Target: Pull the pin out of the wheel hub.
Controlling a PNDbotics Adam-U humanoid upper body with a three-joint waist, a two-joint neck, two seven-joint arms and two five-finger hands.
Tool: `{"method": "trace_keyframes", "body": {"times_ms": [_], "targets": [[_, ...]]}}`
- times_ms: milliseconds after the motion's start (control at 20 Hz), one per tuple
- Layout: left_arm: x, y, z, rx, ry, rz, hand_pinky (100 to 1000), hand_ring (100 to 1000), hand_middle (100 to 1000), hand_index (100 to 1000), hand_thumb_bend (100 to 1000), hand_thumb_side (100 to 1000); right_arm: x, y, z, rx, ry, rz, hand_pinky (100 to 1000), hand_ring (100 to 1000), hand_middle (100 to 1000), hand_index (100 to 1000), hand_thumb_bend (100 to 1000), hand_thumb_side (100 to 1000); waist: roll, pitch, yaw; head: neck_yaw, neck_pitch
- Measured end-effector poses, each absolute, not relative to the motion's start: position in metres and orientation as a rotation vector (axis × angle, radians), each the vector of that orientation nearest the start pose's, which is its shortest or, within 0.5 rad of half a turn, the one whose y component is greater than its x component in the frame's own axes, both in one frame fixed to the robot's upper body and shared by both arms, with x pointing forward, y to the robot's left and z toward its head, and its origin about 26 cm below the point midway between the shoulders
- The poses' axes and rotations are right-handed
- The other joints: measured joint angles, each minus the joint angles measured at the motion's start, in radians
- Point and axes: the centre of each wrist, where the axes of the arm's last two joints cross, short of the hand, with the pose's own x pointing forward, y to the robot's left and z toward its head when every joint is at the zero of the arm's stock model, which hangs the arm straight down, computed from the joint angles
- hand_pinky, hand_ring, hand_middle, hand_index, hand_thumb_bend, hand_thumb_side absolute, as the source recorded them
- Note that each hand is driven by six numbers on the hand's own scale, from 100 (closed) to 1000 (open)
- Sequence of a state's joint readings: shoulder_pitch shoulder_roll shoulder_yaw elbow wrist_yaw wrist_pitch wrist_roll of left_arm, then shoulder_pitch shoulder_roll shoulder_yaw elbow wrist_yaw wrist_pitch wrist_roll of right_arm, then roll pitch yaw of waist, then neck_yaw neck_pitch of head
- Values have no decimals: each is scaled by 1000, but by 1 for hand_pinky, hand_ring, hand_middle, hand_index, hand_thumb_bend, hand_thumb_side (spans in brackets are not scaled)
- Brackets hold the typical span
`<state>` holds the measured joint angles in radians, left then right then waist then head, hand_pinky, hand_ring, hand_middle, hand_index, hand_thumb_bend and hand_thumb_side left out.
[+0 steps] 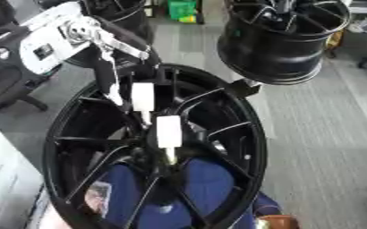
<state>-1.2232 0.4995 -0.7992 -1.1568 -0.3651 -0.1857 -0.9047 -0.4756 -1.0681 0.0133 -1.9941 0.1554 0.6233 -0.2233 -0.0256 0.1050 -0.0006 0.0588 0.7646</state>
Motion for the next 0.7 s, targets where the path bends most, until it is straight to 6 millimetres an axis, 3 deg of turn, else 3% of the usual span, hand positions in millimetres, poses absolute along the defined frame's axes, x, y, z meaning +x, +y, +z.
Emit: {"method": "trace_keyframes", "body": {"times_ms": [250,700], "targets": [[451,126,259,360,-1093,-2352,783,812,785,870,478,150,282,-322,339,-1316,-1812,515,885,752,732,852,100,100,0,0,-4,3,0],[452,121,256,300,-1131,-2346,779,807,804,870,482,145,282,-322,339,-1312,-1812,508,885,752,731,851,100,104,0,0,-7,4,0]]}}
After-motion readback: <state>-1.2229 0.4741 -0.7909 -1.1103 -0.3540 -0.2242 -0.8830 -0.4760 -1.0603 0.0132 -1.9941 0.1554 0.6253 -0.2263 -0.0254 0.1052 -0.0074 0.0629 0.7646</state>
